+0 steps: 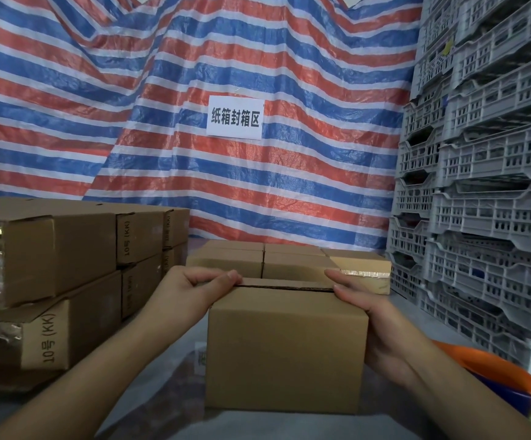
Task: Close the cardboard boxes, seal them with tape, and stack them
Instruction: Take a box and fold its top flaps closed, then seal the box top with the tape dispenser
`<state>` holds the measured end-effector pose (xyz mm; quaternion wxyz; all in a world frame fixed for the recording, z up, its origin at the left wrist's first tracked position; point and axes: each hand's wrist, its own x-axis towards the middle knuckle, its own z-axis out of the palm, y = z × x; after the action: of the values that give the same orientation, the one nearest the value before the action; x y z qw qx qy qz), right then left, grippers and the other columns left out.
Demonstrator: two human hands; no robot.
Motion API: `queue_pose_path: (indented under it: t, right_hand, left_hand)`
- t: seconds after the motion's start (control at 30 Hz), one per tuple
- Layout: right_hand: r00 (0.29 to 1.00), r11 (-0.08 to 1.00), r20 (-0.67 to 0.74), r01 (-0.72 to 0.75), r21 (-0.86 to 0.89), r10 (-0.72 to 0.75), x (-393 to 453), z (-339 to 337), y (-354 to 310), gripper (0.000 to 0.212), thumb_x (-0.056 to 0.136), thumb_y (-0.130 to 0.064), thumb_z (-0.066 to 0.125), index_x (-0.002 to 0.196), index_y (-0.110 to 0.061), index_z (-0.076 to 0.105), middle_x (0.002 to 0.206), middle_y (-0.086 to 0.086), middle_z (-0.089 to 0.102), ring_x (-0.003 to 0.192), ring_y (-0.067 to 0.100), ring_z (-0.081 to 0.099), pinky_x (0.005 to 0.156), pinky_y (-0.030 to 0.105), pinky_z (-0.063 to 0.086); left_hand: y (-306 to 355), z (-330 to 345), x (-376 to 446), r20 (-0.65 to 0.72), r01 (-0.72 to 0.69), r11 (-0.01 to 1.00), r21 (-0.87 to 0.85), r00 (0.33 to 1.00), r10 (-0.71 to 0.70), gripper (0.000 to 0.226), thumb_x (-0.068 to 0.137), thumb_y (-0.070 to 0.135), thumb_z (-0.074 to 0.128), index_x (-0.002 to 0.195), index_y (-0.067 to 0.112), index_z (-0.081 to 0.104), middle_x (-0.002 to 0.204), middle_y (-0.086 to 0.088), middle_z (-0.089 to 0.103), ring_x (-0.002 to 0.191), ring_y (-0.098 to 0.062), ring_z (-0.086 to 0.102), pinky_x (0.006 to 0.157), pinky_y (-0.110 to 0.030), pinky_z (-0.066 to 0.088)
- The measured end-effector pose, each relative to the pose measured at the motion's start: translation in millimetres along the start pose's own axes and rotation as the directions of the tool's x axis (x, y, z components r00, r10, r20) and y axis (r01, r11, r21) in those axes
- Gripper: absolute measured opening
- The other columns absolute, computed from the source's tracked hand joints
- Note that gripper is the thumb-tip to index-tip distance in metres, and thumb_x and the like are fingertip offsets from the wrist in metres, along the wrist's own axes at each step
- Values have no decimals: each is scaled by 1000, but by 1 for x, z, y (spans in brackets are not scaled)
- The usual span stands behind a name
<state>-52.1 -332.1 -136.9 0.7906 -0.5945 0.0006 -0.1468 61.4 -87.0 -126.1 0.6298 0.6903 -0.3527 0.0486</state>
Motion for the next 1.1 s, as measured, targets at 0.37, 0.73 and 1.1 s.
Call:
queue_pose_path:
  t: [0.37,0.73,1.1]
  right_hand:
    - [814,419,274,515,-747,-512,-15,-5,-15,41,94,-51,40,120,-35,67,125,-27,64,126,-12,49,102,5,32]
    - [712,125,421,576,-808,-562,3,-19,-4,34,100,-53,47,106,-33,75,113,-47,59,116,-15,56,110,28,28]
    - [718,142,423,581,-802,-553,-4,-11,-7,43,104,-52,24,114,-58,65,109,-34,67,109,-7,60,103,14,32]
  left_hand:
    - [-2,-3,3,3,29,1000,10,1000,-29,18,90,31,64,87,26,81,88,8,77,83,3,68,63,-3,45]
    - [19,-7,12,84,24,930,367,995,-58,21,94,38,61,88,31,79,83,14,75,80,3,67,73,-17,48]
    - [69,67,9,470,-334,517,788,869,-156,52,103,56,19,151,39,28,158,9,31,144,-12,27,114,-34,19]
